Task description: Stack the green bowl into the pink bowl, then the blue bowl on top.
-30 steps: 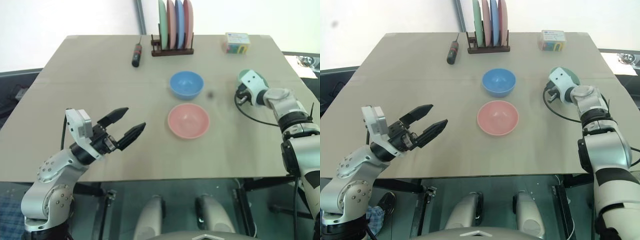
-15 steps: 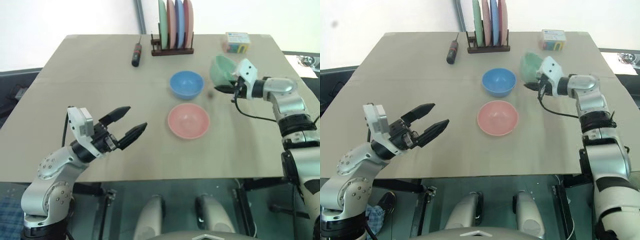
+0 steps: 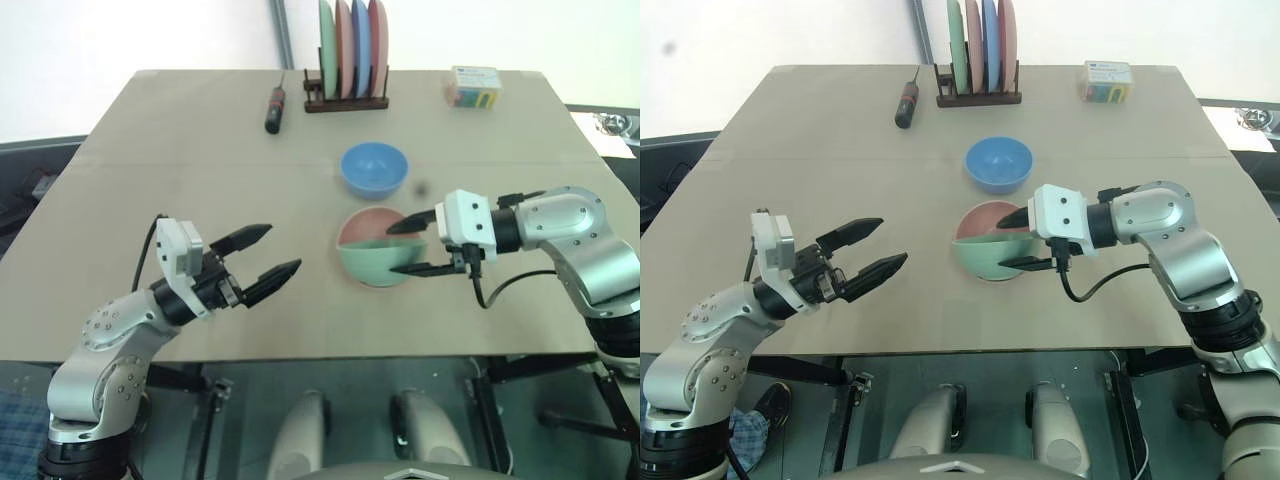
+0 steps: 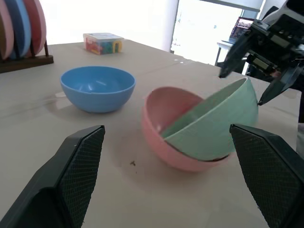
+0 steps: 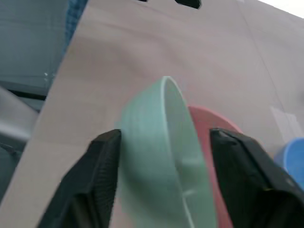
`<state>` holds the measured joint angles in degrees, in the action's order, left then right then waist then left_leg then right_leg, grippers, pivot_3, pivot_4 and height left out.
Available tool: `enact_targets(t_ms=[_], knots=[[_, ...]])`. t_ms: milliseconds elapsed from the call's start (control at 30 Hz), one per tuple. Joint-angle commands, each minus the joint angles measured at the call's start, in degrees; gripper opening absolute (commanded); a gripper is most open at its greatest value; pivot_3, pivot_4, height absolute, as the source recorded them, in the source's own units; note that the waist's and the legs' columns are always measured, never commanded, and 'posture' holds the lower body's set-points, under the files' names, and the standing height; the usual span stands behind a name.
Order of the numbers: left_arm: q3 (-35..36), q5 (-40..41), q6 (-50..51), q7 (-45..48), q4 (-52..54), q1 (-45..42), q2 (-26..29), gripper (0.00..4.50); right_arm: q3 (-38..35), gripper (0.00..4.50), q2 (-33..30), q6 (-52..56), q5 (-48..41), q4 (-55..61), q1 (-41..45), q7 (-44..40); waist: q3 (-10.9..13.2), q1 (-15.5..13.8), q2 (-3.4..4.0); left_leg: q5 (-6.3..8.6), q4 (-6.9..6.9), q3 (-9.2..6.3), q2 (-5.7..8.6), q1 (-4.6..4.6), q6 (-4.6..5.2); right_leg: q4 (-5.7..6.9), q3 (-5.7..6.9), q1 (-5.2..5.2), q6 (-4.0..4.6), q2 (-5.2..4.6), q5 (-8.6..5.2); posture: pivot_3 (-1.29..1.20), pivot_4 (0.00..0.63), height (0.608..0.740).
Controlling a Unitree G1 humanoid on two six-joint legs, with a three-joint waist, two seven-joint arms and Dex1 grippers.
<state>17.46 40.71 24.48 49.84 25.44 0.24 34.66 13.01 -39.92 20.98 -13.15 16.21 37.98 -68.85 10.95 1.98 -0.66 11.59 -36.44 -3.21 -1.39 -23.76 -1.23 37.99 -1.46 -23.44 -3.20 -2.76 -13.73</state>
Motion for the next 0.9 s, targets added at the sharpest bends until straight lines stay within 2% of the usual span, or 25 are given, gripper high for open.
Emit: enact_targets(t_ms=[33,333,633,900], knots=[[0.5,0.2,-1.5,0.4,0.2,-0.6,0.5,4.50,-1.6,4.46,0.9,0.2,0.4,-1.2,3.0,2.8,0.0,0.1,0.00,0.00,0.00,0.00,0.00,0.01,0.00,0.00,0.00,0.00,0.00,0.00,0.00,0.00,0.150,0.740],[1.6,1.3,-1.9,-1.0,1.5,0.3,-0.6,4.50,-3.7,4.46,2.5,-3.5,0.9,-16.4,11.7,4.2,0.0,0.2,0.00,0.00,0.00,0.01,0.00,-0.01,0.00,-0.02,-0.01,0.00,0.01,-0.01,0.01,0.00,0.150,0.740],[3.1,0.8,-3.3,-4.8,1.7,0.5,-1.9,4.50,3.0,4.46,13.0,-22.3,15.7,-48.9,24.2,13.2,0.0,0.4,0.00,0.00,0.03,0.04,0.00,-0.03,0.00,-0.01,-0.02,-0.03,0.02,0.00,0.02,0.00,0.150,0.740],[5.5,0.0,-4.1,-7.9,2.6,2.7,-1.9,4.50,4.8,4.46,20.7,-28.5,22.3,-71.0,33.2,20.6,0.0,0.4,0.02,0.00,0.09,0.03,0.01,-0.06,0.00,-0.03,-0.03,-0.06,0.03,-0.01,0.02,0.00,0.150,0.740]])
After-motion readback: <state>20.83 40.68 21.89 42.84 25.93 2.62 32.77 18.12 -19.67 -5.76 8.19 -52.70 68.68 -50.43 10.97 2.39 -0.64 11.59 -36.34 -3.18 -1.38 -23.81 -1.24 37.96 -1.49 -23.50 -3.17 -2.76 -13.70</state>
